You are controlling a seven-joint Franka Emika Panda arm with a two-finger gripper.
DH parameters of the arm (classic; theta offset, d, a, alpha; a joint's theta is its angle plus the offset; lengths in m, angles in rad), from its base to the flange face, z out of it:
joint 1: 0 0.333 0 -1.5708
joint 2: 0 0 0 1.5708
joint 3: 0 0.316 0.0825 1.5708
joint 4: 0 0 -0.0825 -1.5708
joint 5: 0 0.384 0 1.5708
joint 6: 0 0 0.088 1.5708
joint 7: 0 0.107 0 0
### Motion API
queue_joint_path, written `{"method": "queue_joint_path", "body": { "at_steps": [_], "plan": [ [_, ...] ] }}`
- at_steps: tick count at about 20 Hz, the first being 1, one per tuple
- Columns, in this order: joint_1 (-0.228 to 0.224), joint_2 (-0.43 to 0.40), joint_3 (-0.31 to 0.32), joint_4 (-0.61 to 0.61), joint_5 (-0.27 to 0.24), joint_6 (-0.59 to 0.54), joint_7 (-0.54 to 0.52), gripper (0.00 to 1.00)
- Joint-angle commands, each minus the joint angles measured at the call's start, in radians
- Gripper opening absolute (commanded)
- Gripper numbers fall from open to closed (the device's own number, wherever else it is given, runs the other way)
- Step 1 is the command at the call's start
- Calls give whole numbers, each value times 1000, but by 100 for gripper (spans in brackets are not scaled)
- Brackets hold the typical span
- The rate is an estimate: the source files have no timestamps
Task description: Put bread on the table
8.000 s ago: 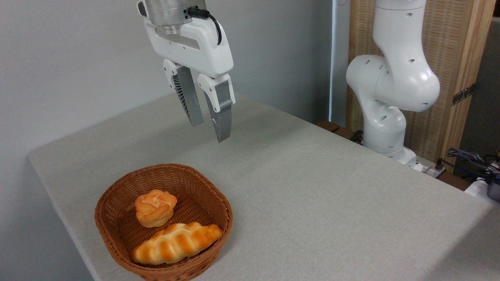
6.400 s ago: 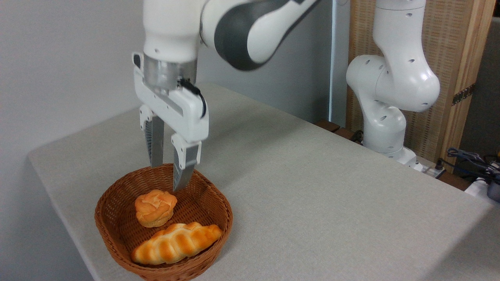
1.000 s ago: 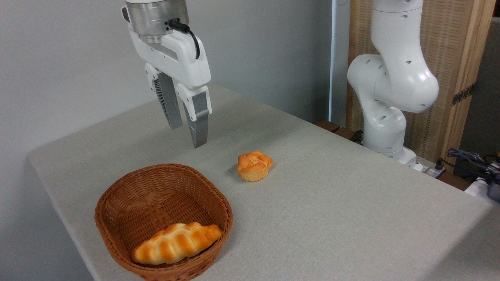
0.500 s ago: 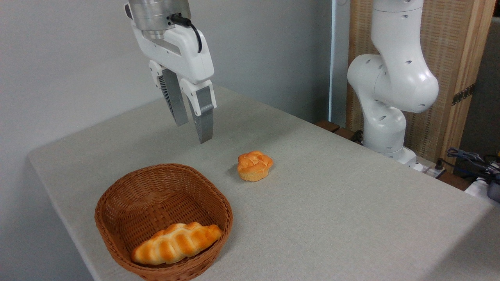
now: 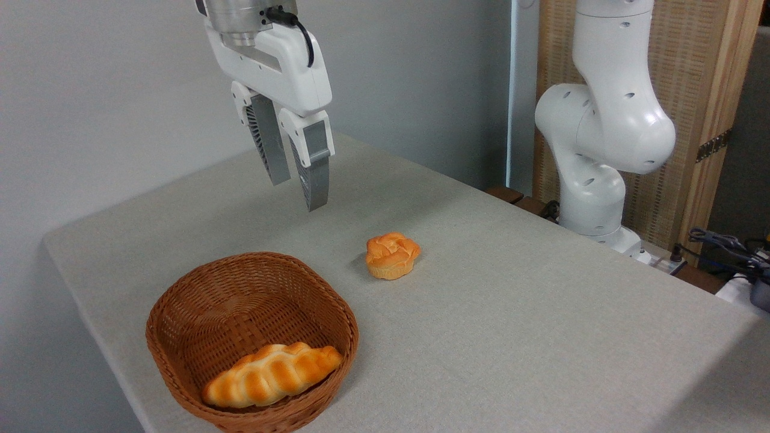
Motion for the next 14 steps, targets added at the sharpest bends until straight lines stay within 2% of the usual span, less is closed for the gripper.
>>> {"method": "queue_joint_path", "body": {
  "at_steps": [1, 14],
  "plan": [
    [-3, -8, 2, 3, -16, 19, -12, 100],
    [0, -27, 11, -13, -22, 19, -12, 100]
  ]
}}
